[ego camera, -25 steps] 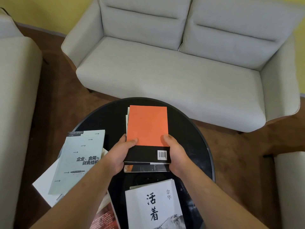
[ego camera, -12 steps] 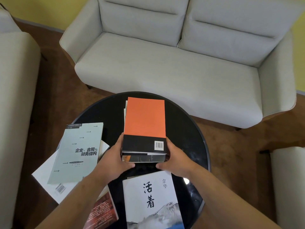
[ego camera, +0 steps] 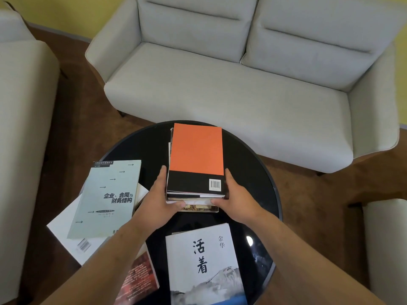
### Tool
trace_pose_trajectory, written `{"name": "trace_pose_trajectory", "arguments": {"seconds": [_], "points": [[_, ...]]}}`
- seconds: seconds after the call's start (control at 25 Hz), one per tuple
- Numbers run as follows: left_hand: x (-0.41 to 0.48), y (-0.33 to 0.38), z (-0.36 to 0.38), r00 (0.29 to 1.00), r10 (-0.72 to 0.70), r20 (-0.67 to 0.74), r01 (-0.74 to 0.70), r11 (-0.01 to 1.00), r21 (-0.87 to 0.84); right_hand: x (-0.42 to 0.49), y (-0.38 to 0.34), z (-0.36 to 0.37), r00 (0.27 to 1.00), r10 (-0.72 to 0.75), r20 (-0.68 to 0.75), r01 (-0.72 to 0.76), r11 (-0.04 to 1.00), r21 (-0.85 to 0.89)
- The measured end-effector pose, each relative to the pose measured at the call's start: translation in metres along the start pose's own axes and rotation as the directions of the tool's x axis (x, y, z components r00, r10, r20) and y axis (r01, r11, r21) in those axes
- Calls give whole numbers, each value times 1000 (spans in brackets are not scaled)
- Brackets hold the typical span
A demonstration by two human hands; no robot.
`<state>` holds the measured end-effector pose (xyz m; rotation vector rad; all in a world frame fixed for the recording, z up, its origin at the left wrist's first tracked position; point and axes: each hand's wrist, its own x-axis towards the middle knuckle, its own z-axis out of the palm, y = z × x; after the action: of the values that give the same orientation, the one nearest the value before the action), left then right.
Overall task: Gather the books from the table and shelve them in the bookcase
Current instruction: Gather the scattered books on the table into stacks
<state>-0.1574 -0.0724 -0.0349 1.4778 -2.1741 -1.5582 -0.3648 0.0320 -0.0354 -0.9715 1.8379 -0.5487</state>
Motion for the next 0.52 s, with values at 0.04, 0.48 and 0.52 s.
{"name": "trace_pose_trajectory", "arguments": {"seconds": [0.04,0.48,0.52], "points": [[0,-1,-2,997,-9,70,21,986,-165,0,-2,-5,998,11,66,-19,993,113],[47,33,-5,887,-409,215,429,554,-713,37,-19,10,930,361,74,-297,618,728],[47,29,-5,881,-415,226,443,560,-700,33,-15,15,924,379,58,-304,632,713]]}}
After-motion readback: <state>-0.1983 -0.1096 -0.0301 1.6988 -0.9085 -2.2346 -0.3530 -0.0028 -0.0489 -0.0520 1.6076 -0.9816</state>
